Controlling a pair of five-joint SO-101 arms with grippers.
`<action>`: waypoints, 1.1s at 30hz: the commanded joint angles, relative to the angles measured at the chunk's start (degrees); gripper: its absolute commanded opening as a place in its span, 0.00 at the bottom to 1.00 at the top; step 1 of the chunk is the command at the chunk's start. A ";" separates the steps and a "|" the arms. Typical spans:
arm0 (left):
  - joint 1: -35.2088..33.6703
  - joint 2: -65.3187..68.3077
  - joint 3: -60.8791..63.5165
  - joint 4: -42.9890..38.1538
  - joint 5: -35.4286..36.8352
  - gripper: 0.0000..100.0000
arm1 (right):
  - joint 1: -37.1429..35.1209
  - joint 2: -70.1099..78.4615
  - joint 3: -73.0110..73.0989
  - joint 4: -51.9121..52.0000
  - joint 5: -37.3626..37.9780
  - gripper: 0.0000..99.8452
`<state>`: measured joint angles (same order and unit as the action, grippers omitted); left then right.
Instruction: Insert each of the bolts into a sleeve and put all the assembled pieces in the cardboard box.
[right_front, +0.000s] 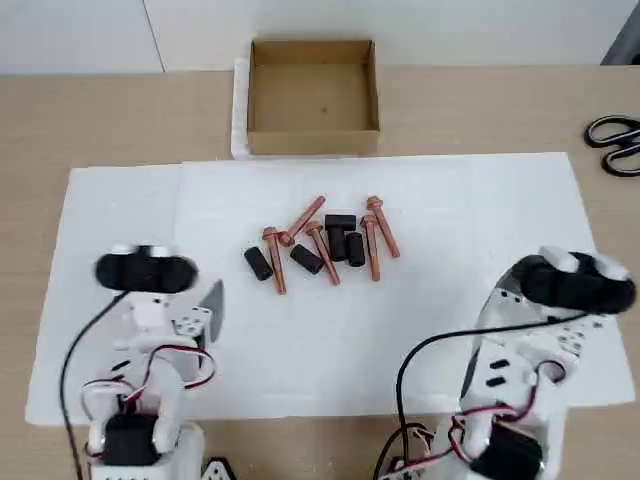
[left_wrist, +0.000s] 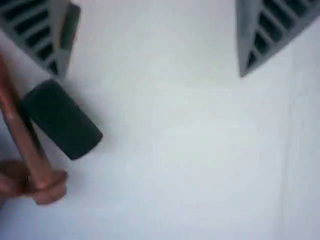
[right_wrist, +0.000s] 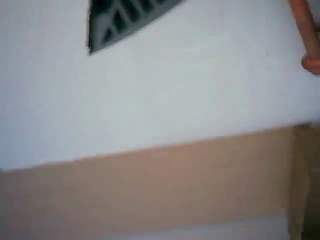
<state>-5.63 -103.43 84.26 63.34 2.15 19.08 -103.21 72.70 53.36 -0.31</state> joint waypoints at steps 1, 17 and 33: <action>-3.52 -0.35 -6.37 0.44 -1.58 0.21 | -0.31 0.31 -8.00 1.80 1.05 0.16; -4.40 38.42 -27.03 0.62 -4.31 0.21 | -5.67 35.74 -29.63 18.07 5.19 0.16; -4.22 72.62 -31.60 -15.47 3.16 0.21 | -26.77 80.04 -55.30 31.96 8.44 0.16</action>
<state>-10.11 -32.31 55.34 50.77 3.30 -7.56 -26.55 23.30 85.45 7.60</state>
